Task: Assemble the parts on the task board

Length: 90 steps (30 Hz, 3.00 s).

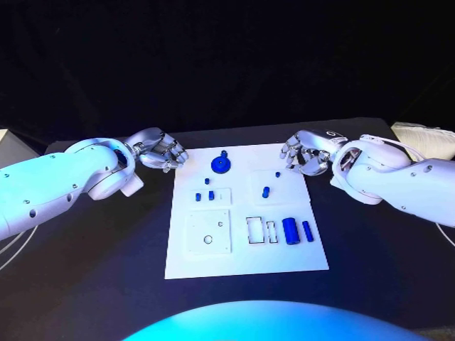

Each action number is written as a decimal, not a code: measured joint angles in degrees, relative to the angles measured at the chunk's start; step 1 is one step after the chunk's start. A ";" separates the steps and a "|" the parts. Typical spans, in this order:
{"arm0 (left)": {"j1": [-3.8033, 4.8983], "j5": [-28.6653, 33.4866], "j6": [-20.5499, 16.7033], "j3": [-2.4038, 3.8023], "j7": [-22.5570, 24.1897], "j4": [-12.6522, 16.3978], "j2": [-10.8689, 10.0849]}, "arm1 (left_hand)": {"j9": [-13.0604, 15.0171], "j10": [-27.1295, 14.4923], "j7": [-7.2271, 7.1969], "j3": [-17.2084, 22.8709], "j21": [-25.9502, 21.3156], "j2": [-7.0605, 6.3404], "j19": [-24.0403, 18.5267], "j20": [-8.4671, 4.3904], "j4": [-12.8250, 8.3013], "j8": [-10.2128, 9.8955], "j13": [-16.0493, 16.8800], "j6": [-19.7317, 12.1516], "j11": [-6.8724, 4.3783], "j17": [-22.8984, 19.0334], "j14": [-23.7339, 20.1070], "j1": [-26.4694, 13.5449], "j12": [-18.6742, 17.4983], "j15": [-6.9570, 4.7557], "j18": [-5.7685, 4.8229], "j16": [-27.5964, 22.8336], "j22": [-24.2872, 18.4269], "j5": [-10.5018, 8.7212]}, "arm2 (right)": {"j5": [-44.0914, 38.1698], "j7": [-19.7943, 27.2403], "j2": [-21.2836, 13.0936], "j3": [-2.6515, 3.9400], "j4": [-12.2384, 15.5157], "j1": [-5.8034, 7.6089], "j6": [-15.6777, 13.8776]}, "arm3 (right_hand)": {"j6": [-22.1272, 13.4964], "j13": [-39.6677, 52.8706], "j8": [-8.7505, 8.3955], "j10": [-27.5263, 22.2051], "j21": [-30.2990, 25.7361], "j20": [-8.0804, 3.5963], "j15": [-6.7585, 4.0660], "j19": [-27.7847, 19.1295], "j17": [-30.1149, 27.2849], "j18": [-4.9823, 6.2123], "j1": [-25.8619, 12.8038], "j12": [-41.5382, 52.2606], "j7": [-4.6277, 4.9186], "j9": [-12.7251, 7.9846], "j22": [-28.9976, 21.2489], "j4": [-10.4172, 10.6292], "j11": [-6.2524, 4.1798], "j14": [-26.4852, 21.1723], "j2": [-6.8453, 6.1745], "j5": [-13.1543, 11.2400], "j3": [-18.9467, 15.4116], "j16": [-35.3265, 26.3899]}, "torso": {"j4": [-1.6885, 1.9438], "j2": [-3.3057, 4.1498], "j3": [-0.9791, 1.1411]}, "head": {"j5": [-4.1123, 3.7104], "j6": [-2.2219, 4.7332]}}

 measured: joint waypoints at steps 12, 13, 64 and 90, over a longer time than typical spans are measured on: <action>-0.16 26.45 1.66 0.08 14.11 3.68 -3.11 | 0.72 1.96 -0.92 -4.15 -6.26 0.54 -1.57 0.48 2.00 0.08 -1.43 0.48 -0.68 -2.00 -2.24 -1.78 0.07 0.00 -0.01 -3.15 -4.26 -1.33 | -12.21 -4.79 1.39 -0.02 1.08 -2.40 -0.49 | 0.77 -0.46 -0.90 -1.85 2.13 0.00 0.00 0.00 0.92 0.00 -0.90 -2.67 -0.20 -0.06 2.49 0.16 0.23 0.00 -0.89 0.00 -0.05 2.62 | 0.22 0.04 -0.15 | -0.77 0.58; -0.17 27.85 1.83 0.08 14.78 3.97 -3.24 | 0.72 1.96 -0.92 -4.28 -6.47 0.54 -1.57 0.48 2.13 0.08 -1.54 0.48 -0.69 -2.05 -2.24 -1.78 0.07 0.00 -0.01 -3.15 -4.36 -1.33 | -12.89 -5.22 1.64 -0.04 1.01 -2.55 -0.59 | 0.92 -0.46 -0.90 -1.98 2.29 0.00 0.00 0.00 0.93 0.00 -0.90 -2.78 -0.36 -0.06 2.56 0.16 0.10 0.00 -0.89 0.00 -0.05 2.74 | 0.24 0.04 -0.15 | -0.79 0.54; -0.23 35.18 2.72 0.06 17.74 5.57 -4.60 | 0.75 2.35 -0.89 -4.67 -7.83 0.54 -0.71 0.48 2.20 0.07 -2.96 0.46 -0.68 -2.45 -2.24 -1.77 -1.67 0.00 -0.02 -3.80 -5.40 -1.33 | -17.78 -9.45 5.77 0.25 -1.46 -4.37 -1.45 | 8.43 -0.21 0.73 4.43 16.81 -0.11 -1.25 0.94 5.11 -1.41 0.03 -4.77 -1.52 1.81 14.96 -3.85 -0.51 0.03 2.00 -0.67 7.07 11.84 | 0.17 0.05 -0.15 | -0.82 -0.83; -0.23 35.18 2.84 0.06 17.44 5.50 -4.60 | 0.74 2.35 -0.89 -4.67 -7.82 0.78 -0.51 0.28 2.20 0.07 -3.11 0.46 -0.68 -2.55 -2.23 -1.53 -1.66 0.00 -0.02 -3.79 -5.45 -1.33 | -17.87 -11.08 5.21 -0.02 -0.35 -5.00 -4.55 | 9.05 0.26 1.20 5.02 19.63 -0.31 -1.53 1.13 5.54 -2.23 0.23 -5.14 -2.14 2.49 16.81 -5.41 0.10 -0.10 2.99 -2.46 8.34 12.82 | 0.12 0.02 -0.11 | -0.68 -0.87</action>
